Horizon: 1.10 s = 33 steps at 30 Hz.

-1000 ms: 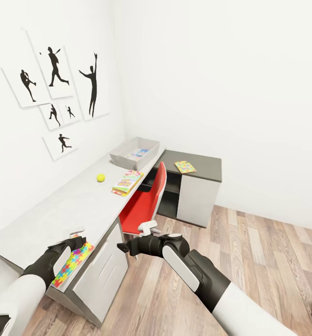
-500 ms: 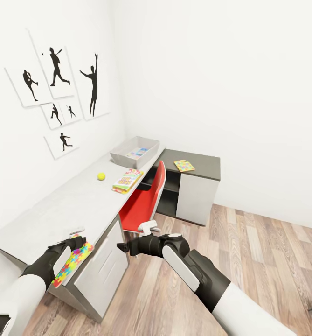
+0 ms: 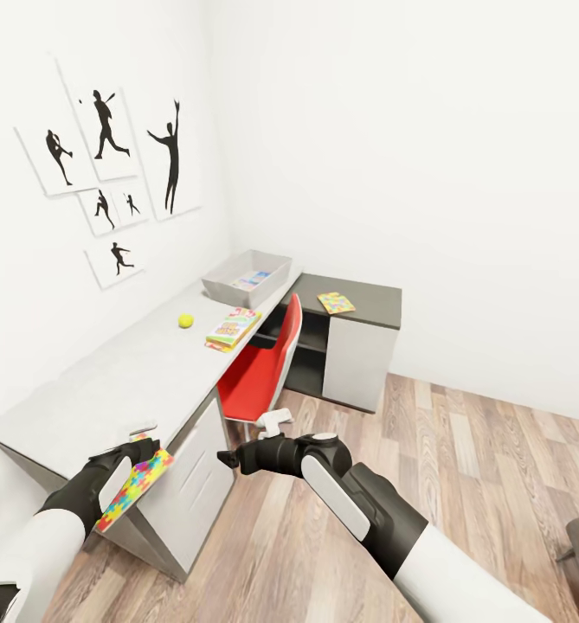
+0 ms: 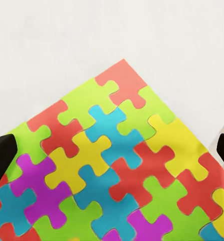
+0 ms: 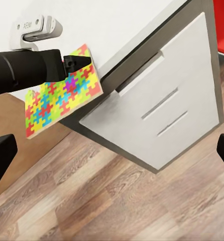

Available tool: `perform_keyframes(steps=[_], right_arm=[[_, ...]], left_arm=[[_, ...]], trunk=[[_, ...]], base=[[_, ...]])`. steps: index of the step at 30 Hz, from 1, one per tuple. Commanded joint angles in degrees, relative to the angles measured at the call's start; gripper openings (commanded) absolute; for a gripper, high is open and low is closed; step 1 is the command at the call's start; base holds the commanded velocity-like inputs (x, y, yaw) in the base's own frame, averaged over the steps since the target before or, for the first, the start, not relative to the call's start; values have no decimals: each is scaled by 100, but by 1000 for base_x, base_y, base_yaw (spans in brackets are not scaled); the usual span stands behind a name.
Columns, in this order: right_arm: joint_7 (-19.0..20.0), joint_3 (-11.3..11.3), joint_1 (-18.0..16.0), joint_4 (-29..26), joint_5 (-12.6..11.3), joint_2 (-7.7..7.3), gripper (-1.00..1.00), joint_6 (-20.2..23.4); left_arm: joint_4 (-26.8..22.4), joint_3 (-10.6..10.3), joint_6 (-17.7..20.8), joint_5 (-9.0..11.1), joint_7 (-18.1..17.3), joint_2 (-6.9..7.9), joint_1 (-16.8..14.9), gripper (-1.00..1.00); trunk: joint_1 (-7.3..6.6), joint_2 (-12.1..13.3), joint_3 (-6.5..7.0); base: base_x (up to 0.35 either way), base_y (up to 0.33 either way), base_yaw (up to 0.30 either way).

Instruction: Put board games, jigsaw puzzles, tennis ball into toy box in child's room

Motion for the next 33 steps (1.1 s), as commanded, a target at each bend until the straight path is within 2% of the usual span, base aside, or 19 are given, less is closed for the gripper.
perform_keyframes(steps=[1,23,33], right_arm=[[17,-2,-5,-1,15,2,100,23],[19,-2,-5,-1,15,2,100,23],[19,-2,-5,-1,15,-7,100,23]], left_arm=[[-9,-1,31,77,26,1,1,100],[-24,12,-76,78,30,1,1,100],[-78,219,-364,73,40,-3,1,100]], trunk=[[2,-9,-10],[2,-9,-10],[2,-9,-10]], base=[[-24,-14,0],[-27,-7,0],[0,0,0]])
